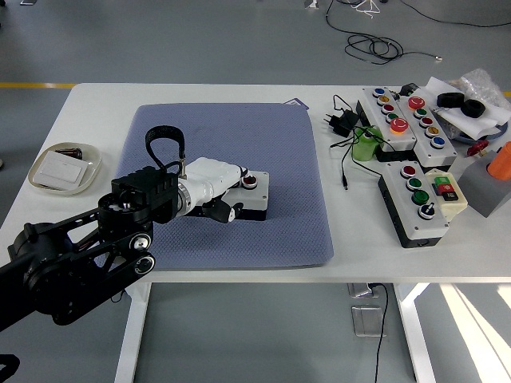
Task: Pick up the button,place it on the desk,press the button,press the button
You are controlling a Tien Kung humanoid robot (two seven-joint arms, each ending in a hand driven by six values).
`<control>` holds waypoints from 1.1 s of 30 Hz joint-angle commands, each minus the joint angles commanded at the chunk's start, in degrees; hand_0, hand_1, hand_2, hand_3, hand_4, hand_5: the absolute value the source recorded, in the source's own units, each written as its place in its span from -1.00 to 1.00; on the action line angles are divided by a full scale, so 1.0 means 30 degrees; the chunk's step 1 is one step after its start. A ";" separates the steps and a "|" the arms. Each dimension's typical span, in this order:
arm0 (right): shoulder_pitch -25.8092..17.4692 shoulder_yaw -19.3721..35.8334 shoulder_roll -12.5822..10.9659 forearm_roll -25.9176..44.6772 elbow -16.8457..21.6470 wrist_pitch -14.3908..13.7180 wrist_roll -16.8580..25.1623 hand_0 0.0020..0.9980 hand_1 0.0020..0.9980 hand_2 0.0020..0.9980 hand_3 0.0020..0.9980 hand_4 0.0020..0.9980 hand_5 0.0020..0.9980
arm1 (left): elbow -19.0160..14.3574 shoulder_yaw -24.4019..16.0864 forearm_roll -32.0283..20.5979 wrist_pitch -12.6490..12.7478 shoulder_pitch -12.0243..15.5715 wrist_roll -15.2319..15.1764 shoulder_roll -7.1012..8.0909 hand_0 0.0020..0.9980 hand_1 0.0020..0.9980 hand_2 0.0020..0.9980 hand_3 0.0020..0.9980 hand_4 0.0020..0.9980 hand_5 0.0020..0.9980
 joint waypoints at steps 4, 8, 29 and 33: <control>-0.0035 0.0012 -0.0009 -0.0025 0.0000 0.0012 -0.0001 0.58 0.60 0.64 0.50 -0.18 -0.04 | 0.0192 0.0078 0.0011 -0.0286 0.0019 0.0137 0.0014 -0.98 -0.88 -0.82 0.70 0.03 -0.49; -0.0023 0.0048 -0.0013 -0.0067 0.0000 0.0022 0.0000 0.58 0.60 0.64 0.50 -0.18 -0.04 | 0.0328 0.0165 -0.0024 -0.0611 0.0046 0.0225 0.0027 -0.98 -0.88 -0.81 0.70 0.03 -0.49; 0.0097 0.0253 -0.0016 -0.0194 0.0000 0.0020 -0.0024 0.58 0.60 0.64 0.50 -0.18 -0.04 | -0.1769 -0.2738 -0.0718 0.5745 0.0837 -0.0122 0.0311 -0.99 -0.75 -0.67 0.92 0.39 -0.18; 0.0101 0.0293 -0.0013 -0.0224 0.0000 0.0022 -0.0025 0.58 0.60 0.64 0.50 -0.18 -0.04 | -0.1368 -0.3452 -0.2577 0.8614 0.1173 -0.1081 0.0132 -0.66 -0.34 -0.27 0.92 0.58 0.41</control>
